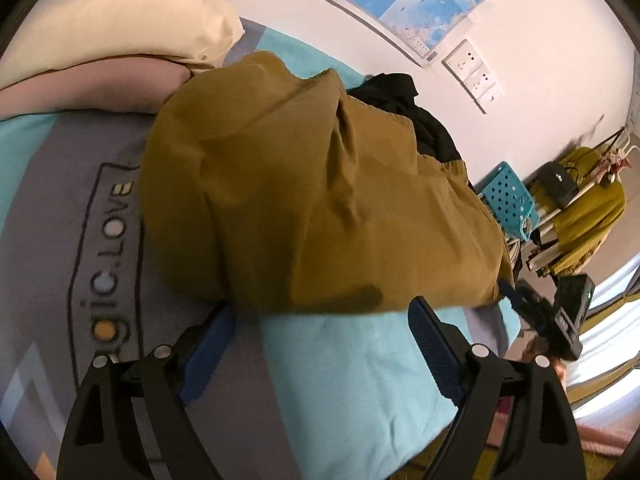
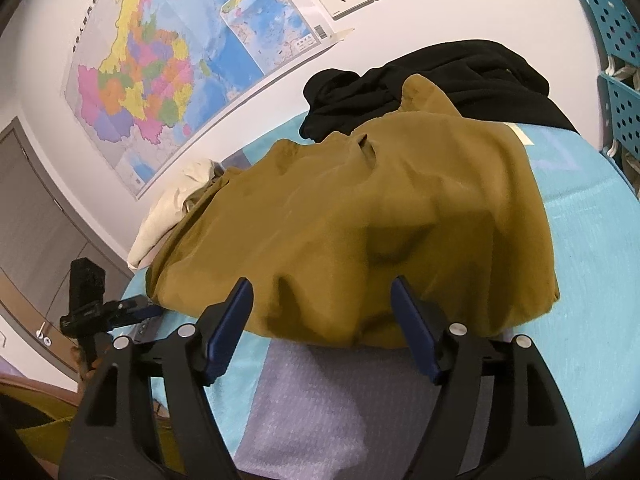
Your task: Fold large clothes
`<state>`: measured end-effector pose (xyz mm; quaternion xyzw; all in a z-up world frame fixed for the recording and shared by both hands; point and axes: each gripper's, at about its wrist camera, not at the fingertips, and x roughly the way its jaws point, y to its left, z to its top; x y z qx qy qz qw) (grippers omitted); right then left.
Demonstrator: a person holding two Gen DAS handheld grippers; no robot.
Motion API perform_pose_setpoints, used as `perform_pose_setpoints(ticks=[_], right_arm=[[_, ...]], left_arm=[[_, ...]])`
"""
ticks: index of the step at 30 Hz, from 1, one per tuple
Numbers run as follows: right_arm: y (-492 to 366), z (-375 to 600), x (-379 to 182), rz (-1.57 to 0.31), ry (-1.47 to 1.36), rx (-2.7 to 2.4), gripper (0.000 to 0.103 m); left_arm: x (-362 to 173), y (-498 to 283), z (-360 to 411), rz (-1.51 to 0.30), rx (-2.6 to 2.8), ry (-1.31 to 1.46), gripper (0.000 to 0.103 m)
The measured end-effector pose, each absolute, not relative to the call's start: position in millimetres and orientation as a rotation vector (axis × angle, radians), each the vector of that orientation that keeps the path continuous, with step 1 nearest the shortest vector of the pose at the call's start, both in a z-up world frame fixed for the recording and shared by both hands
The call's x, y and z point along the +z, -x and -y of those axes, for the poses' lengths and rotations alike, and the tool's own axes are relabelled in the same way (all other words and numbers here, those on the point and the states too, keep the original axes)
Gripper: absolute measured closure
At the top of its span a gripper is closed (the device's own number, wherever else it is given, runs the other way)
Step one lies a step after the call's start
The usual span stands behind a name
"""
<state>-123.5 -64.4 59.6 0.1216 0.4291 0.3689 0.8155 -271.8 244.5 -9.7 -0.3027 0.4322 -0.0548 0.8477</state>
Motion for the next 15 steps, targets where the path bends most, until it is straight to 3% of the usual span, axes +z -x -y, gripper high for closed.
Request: perform_pose_setpoints(ticks=[5,11,15], right_arm=[[128,72,59,-0.923,-0.297,0.792,0.031],[133,86,54,-0.956,-0.377,0.794,0.031],[140,95,51,-0.987,-0.418,0.786,0.029]], left_arm=[[-13,260,-252,-0.862,-0.136,0.733,0.007],[-16,254,-264,-0.780,-0.132,0.838,0.007],[-10,250,-252,-0.791,-0.096,0.757,0.009]])
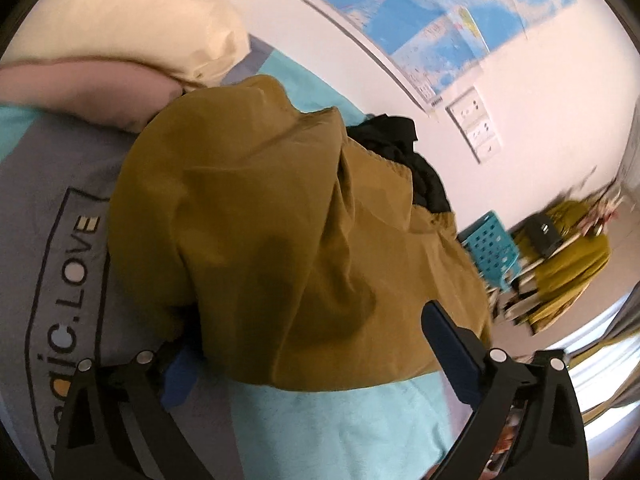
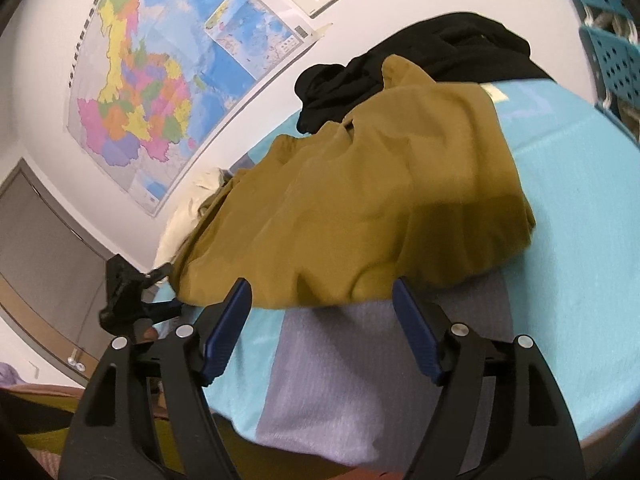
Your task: Fold large clothes
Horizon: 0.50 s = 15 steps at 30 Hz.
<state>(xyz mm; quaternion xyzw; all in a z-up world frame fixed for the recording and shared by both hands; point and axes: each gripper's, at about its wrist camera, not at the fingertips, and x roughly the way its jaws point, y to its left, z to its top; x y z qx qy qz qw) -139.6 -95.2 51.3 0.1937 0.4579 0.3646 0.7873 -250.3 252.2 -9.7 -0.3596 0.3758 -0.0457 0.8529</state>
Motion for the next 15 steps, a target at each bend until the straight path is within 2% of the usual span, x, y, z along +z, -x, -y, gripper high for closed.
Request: perform_pose_setpoints(ticks=[3,5,11,12,15], right_arm=[[143,100,46,-1.026,-0.423,0.744,0.027],[145,101,43,-1.030,-0.419,0.727,0.029],[131,81,41,-1.005,-0.387,0.666,0.024],[128,74,41,-0.998,-0.379,0.660,0.018],[121,57,42,-0.973,-0.355,0.634,0.012]], left_arm=[[-4,260,-259,-0.755,-0.111,0.782,0.020],[2,267,-265,-0.718,-0.144,0.798,0.021],[14,265,-254,-0.721,-0.135,0.705,0.022],[13,264,-252,-0.732,-0.127,0.693,0.022],[9,260,-247,-0.769,-0.105,0.663,0.021]])
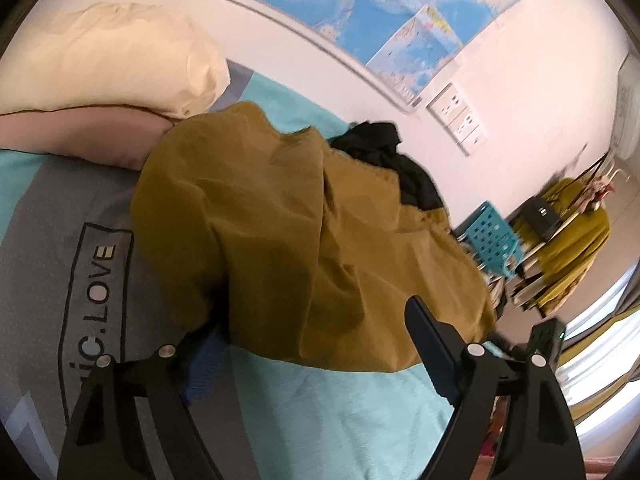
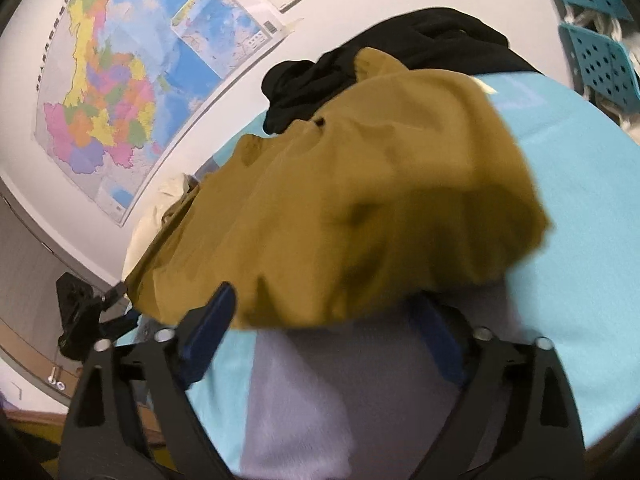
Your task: Fold large clothes
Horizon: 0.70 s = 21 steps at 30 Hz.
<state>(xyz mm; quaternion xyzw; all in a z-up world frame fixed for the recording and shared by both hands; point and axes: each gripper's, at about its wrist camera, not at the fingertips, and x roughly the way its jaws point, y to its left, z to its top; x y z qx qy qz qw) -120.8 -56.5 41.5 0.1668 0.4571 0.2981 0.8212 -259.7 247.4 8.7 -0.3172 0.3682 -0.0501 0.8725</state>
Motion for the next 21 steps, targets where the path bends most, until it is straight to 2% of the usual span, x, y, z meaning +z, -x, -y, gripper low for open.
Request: perform_pose_setpoints(ticks=[4,10,13,14,15,18,21], right_arm=[[117,60,41,-0.954,-0.423,0.614,0.013],[132,62,47,-1.001,-0.389,0.641,0.020],[152,46,63,-0.991,-0.221,0.670,0.029],[163,36,73,-0.968,-0.146,0.721,0.036],[170,29,81,-0.951,-0.106,0.765,0.039],[189,-6,106,-0.840,0.048,0.874,0.039],[195,-52,109,-0.761,0.181,0.957,0.036]], left_arm=[[7,256,-240,-0.816,-0.069,0.593,0.021],[8,253,-229,-0.840,-0.024,0.501,0.021],[7,253,-227,-0.844,-0.018,0.477,0.021],[7,254,-227,-0.845,-0.019,0.474,0.021],[7,254,-228,-0.847,-0.021,0.473,0.021],[7,254,-229,-0.848,-0.026,0.467,0.021],[7,254,-230,-0.849,-0.033,0.470,0.021]])
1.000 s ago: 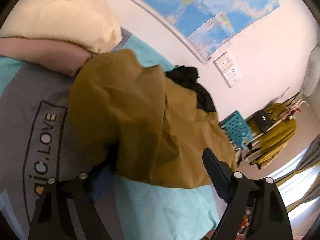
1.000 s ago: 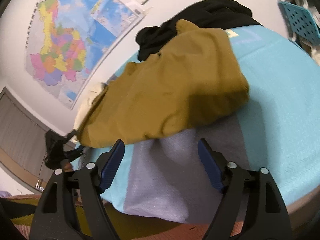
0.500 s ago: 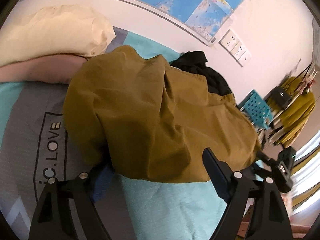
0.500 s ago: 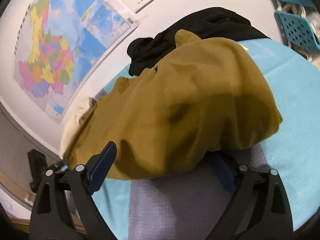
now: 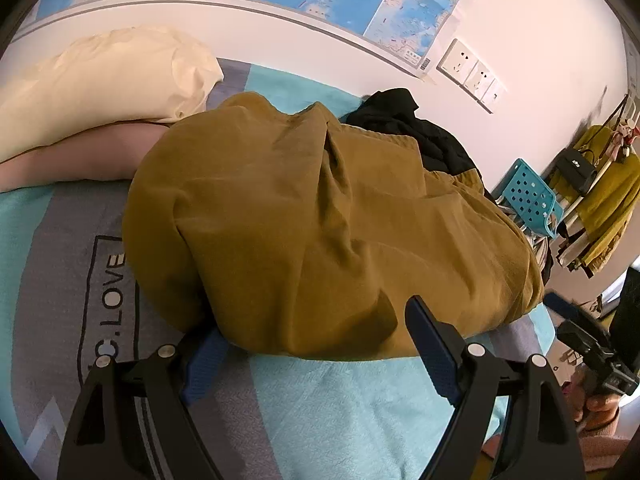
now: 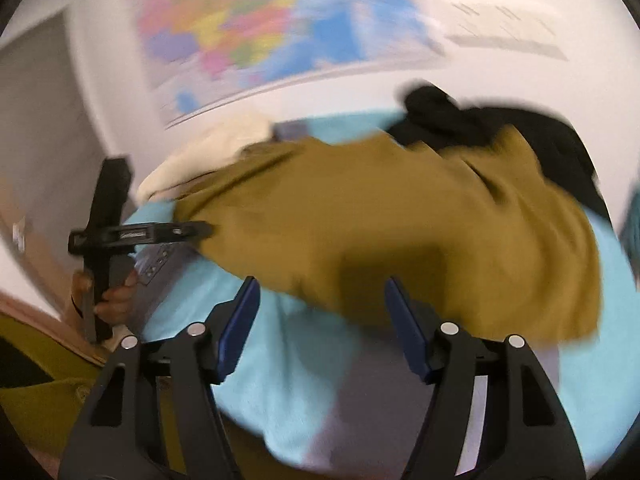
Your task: Fold large clothes
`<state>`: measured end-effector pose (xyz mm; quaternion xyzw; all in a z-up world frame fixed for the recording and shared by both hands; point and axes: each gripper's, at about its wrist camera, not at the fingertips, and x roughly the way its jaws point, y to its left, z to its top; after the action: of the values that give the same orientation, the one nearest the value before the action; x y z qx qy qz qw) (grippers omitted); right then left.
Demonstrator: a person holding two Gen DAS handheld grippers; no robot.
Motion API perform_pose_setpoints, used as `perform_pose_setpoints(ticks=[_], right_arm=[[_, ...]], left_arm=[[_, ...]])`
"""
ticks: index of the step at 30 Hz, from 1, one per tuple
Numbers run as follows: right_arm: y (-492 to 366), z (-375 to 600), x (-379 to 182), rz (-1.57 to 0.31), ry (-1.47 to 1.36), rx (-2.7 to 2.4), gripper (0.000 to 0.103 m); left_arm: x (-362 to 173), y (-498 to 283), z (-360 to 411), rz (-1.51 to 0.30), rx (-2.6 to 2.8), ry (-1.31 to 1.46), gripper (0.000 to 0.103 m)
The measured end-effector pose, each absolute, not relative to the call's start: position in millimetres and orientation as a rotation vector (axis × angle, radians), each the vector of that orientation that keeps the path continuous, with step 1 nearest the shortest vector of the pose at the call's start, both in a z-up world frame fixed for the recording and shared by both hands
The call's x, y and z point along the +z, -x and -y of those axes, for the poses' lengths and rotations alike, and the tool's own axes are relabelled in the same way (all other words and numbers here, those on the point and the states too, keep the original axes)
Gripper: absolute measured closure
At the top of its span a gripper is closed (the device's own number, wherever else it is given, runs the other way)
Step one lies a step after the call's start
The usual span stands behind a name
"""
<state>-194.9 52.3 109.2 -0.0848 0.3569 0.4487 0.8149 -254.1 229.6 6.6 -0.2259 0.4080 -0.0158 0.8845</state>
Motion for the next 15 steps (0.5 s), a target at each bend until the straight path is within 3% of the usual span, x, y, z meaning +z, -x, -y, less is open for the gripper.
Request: perform_pose_setpoints(ticks=[10,11,12,13,15], right_arm=[[217,-191,53,-0.579,0.714,1.086,0.028],[217,-196,49,-0.566,0.743,1.079,0.031],[217,-202,45,-0.554,0.787,1.069,0.045],[217,-204,44,-0.530,0.807,1.074,0.051],[209,-203,50,-0.549,0.765,1.103,0.077]], left_arm=[[5,265,-247,-0.850,-0.064,0.559,0.021],[5,266,-248,-0.850,-0.066,0.564,0.021],[6,267,-248,-0.848,-0.065,0.566,0.021],[7,268,-248,-0.849,-0.071,0.565,0.021],[7,269,-247,-0.854,-0.097,0.573,0.020]])
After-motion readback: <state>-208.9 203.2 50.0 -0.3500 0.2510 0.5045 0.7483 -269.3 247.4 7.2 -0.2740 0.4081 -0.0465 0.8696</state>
